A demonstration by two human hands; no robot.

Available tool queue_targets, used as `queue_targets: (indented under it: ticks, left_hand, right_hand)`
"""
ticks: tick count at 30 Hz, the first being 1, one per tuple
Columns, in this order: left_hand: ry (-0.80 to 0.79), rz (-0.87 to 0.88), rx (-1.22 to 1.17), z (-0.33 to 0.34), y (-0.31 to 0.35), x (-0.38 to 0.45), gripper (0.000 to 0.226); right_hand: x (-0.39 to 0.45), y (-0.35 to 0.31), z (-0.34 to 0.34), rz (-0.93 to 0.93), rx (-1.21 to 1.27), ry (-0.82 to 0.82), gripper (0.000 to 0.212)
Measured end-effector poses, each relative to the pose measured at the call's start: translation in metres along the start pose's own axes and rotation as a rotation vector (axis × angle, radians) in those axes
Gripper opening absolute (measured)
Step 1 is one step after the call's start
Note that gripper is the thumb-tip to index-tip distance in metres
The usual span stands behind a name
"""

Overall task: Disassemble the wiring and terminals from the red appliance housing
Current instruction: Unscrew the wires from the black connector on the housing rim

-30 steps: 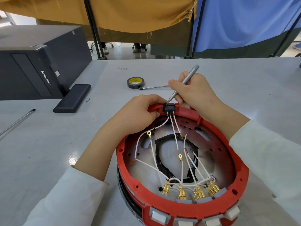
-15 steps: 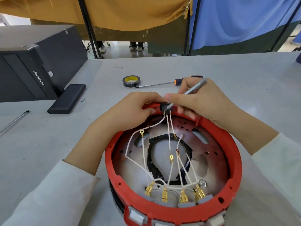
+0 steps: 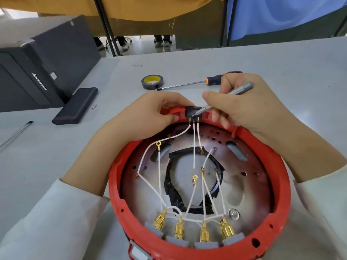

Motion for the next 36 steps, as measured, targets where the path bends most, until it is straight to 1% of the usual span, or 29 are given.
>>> queue_targets:
  ticks: [11,23,27,31,36]
  left_hand:
    - [-0.016,-0.006,-0.022,0.0004,-0.0025,0.0015,0.044]
    - [-0.015,-0.030,-0.011,-0.0001,-0.0027,0.0008,0.041]
    - [-0.008,-0.042,0.004,-0.0008,-0.0012,-0.0003,0.042]
    - [-0.008,-0.050,0.016,-0.0003,-0.0011,-0.0005,0.040]
    - [0.002,-0.051,0.015,0.0001,0.0010,-0.0014,0.040]
  right_hand:
    - [-0.0009,-0.0027,0.0023,0.024,-0.082,-0.051,0.029]
    - [0.0015,-0.0020,0.0015,0.059,-0.062,-0.020,0.030]
    - [0.0025,-0.0017,0.0014,0.058,-0.135,-0.023,0.033]
    - [-0.0002,-0.0016,-0.0004,0.051,-0.057,-0.012,0.033]
    - [-0.0006,-0.0011,0.0029,0.055,-0.085,-0.070,0.031]
Point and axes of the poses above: each hand's wrist, its own x-axis towards the middle knuckle, its own z-axis out of the palm, y = z × x, the point moved 2 cm from there along x, towards the middle knuckle, and after that the axes turned 12 degrees about -z, right-handed, at the moved point
